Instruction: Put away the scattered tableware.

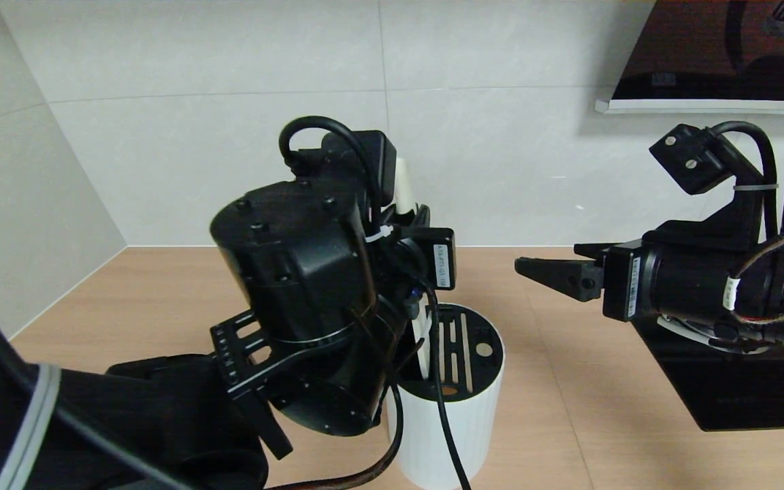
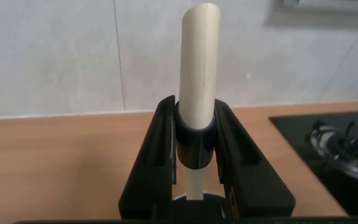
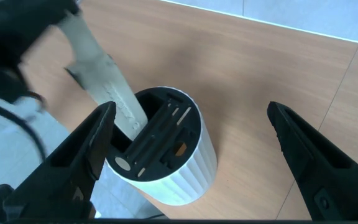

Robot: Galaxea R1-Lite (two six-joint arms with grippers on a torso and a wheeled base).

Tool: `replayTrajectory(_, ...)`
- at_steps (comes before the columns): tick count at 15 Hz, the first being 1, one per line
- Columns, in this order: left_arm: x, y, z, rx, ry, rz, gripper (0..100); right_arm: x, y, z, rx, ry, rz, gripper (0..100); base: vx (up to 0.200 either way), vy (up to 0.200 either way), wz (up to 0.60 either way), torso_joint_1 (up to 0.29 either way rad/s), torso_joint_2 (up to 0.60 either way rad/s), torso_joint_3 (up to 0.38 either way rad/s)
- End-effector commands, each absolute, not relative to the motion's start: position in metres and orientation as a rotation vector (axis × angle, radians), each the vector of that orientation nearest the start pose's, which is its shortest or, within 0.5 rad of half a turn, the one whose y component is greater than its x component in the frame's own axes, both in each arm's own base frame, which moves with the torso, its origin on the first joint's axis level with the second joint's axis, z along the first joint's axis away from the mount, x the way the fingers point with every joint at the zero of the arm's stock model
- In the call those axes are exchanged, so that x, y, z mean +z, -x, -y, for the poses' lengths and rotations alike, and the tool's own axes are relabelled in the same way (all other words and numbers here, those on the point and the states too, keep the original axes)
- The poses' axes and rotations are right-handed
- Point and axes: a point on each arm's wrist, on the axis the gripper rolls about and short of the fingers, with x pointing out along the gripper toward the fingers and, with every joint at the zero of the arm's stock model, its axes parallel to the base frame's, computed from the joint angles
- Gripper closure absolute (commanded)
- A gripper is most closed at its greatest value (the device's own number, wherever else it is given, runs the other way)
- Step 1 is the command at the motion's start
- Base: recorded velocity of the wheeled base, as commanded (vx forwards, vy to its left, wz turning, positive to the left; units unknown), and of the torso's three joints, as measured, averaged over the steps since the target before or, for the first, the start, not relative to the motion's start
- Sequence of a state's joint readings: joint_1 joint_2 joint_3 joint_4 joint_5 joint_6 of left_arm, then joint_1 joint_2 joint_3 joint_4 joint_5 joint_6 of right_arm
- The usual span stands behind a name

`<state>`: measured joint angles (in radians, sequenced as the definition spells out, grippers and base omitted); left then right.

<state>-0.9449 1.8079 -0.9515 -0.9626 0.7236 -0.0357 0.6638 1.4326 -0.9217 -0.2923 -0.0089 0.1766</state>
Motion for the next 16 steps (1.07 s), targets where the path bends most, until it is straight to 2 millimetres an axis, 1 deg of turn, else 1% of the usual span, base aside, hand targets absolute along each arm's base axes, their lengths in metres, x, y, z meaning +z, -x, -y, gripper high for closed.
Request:
replayTrajectory(1,0.204,-0.213,0.270,-0.222,0.079,0.034,100,0.254,-0.196,-0.153,0.633,-0.095,-0.271,0,0.000,0.000,0.00,0.000,0.00,0.000)
replayTrajectory(4,0.196,-0.215,0.272,-0.212,0.062,0.018,100,0.253,-0.196,-0.154,0.634,-0.093,-0.275,0,0.000,0.000,0.00,0.000,0.00,0.000)
replayTrajectory(7,0.182,-0.216,0.277,-0.182,0.032,-0.009,100,0.252,-0.197,-0.154,0.631,-0.092,-0.279,0,0.000,0.000,0.00,0.000,0.00,0.000)
replayTrajectory(10,0.179,-0.216,0.280,-0.184,0.044,0.001,100,0.252,-0.197,-0.154,0.631,-0.092,-0.279,0,0.000,0.000,0.00,0.000,0.00,0.000)
replayTrajectory(12,0.173,-0.217,0.283,-0.187,0.047,0.005,100,0.252,-0.197,-0.154,0.631,-0.092,-0.279,0,0.000,0.000,0.00,0.000,0.00,0.000)
replayTrajectory(16,0.161,-0.212,0.285,-0.207,0.013,-0.024,100,0.251,-0.197,-0.154,0.631,-0.091,-0.281,0,0.000,0.000,0.00,0.000,0.00,0.000)
